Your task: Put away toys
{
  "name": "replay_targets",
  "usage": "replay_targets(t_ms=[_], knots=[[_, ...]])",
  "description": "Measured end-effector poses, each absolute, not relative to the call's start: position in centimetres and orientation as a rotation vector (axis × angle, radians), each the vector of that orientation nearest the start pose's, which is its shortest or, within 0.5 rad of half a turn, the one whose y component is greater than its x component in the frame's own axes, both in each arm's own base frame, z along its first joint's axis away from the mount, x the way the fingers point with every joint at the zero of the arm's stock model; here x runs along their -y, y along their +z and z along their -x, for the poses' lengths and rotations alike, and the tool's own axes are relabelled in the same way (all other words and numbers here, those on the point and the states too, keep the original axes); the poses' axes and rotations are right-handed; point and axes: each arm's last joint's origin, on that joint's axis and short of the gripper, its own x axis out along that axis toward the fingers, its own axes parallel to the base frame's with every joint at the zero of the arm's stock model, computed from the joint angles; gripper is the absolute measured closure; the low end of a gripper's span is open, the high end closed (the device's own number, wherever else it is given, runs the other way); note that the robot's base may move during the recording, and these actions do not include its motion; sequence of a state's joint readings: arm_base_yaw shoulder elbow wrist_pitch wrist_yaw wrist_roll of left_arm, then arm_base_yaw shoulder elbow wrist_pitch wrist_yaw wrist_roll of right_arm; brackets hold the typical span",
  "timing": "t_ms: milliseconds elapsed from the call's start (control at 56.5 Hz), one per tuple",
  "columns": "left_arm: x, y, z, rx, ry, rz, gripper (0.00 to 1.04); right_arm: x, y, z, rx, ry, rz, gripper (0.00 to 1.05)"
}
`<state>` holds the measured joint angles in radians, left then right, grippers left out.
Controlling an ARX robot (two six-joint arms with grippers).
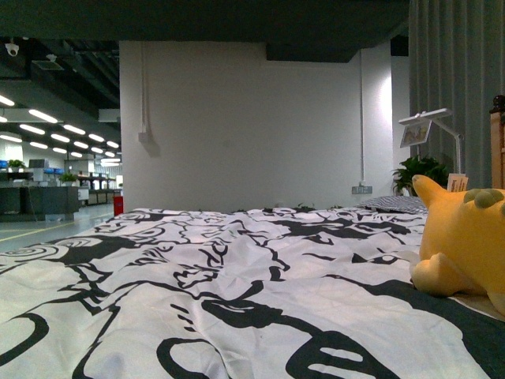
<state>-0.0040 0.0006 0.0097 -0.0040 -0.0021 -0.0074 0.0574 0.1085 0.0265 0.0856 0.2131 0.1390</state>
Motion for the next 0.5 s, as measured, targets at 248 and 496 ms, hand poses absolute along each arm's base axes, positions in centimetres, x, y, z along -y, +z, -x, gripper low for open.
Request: replay_targets(t_ms=[248,496], knots=[[0.0,16.6,-9.7,0.005,-0.002,0.007,0.06,-0.6,20.5,-12.1,0.105,-0.107,-0.159,0.07],[0.0,16.6,-9.7,0.005,-0.002,0.007,0.06,-1.6,23.6,-17.0,0.201,-0.072,-0.137,0.07]])
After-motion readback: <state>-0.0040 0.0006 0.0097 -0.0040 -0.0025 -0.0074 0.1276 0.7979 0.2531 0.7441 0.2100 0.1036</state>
